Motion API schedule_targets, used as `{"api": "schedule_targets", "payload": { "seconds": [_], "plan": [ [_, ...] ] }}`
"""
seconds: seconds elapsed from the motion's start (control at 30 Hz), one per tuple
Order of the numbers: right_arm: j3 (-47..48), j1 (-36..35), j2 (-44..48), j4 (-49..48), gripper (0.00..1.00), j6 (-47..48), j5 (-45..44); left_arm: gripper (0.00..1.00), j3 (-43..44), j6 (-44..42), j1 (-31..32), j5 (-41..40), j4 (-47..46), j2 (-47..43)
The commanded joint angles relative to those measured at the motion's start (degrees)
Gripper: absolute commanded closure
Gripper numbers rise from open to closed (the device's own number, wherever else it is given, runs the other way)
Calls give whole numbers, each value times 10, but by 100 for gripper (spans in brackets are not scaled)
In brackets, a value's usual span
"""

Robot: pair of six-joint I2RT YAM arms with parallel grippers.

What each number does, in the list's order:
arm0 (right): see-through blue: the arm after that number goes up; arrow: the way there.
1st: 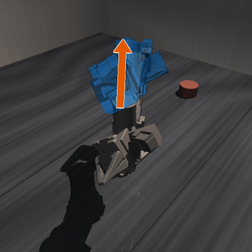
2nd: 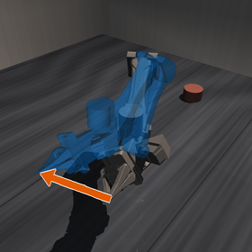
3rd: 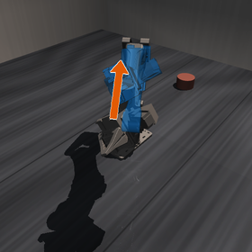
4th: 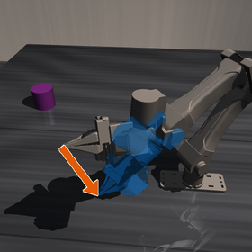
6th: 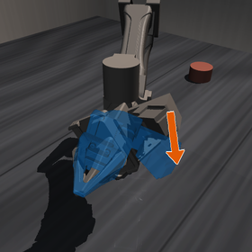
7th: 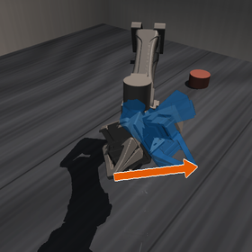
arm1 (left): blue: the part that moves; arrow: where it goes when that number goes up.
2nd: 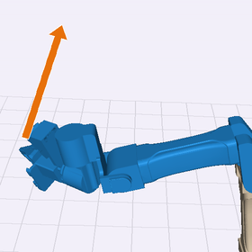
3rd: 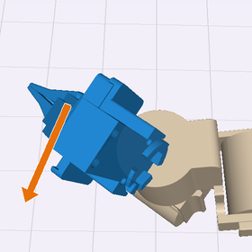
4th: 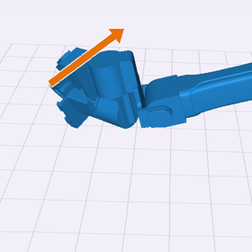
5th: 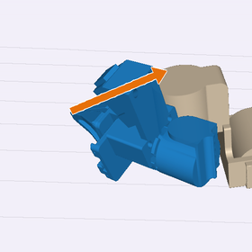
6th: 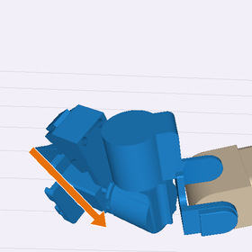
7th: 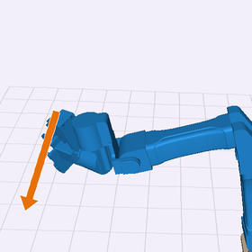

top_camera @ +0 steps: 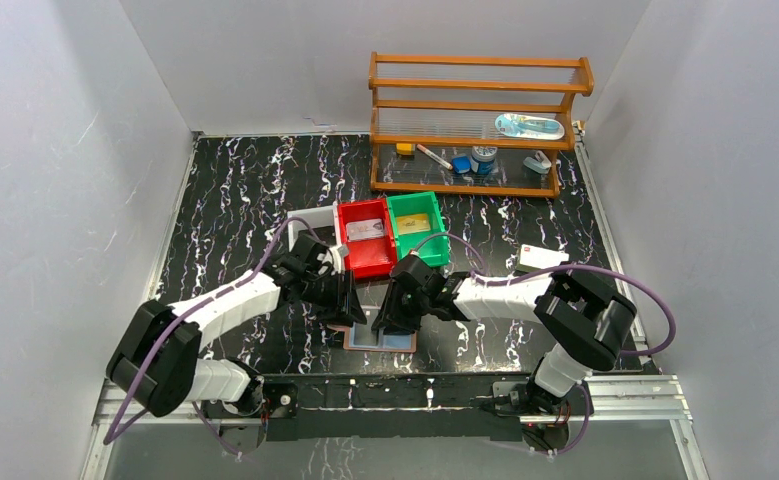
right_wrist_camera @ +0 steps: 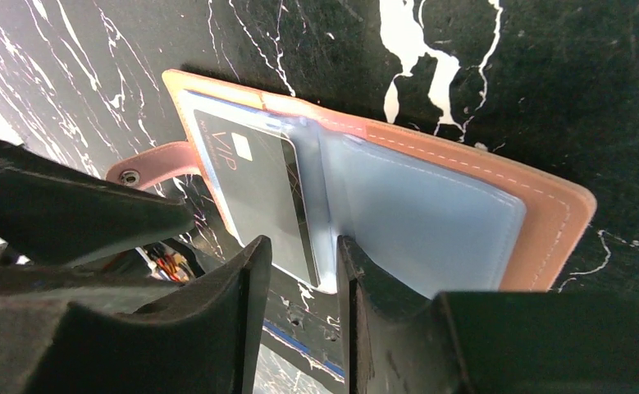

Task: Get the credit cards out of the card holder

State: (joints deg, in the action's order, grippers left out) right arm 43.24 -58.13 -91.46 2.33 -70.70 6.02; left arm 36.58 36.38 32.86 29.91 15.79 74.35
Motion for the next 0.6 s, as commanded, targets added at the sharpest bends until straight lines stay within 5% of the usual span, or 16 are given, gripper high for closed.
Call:
{"api": "schedule_targets", "payload": {
  "seconds": [0.0,0.13,0.57],
  "plan": [
    [-8,2,-3,-24,57,-2,-1,59,-11,-6,9,-19,4,19],
    [-9,2,0,-34,58,-1,4,67,-15,-11,11,-37,10,35],
    [1,2,13,-73,58,7,18,71,-45,-10,12,-47,13,34]
  ]
}}
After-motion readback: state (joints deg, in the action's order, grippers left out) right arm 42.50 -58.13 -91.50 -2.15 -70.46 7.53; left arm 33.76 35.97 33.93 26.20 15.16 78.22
